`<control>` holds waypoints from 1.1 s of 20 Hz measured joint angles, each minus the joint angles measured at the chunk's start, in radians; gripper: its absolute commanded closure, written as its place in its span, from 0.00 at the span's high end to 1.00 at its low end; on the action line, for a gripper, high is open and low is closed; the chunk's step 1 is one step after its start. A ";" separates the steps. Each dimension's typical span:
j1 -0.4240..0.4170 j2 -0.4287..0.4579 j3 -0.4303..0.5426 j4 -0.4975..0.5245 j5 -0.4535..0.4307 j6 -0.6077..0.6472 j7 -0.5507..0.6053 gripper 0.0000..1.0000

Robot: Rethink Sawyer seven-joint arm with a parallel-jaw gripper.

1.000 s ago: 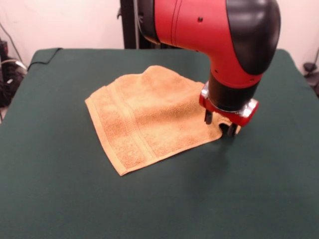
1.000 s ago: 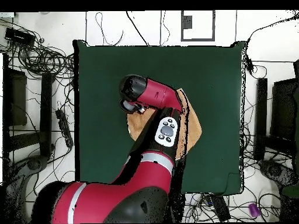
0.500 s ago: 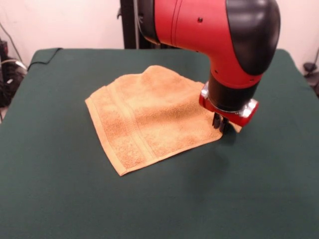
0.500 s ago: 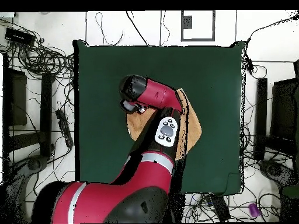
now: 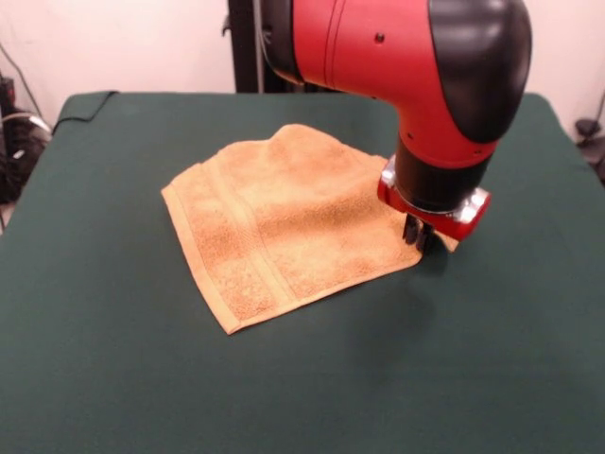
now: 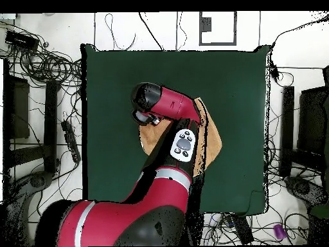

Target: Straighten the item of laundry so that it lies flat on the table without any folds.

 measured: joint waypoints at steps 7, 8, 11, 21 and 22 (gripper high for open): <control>0.000 0.003 0.000 0.000 0.006 0.000 0.000 0.00; 0.000 0.004 0.000 0.000 0.008 0.000 0.000 0.00; 0.001 0.005 0.000 0.000 0.017 0.000 0.000 0.00; 0.015 0.011 0.000 0.000 0.061 0.000 0.021 0.00; 0.018 0.012 0.000 0.000 0.065 0.000 0.029 0.00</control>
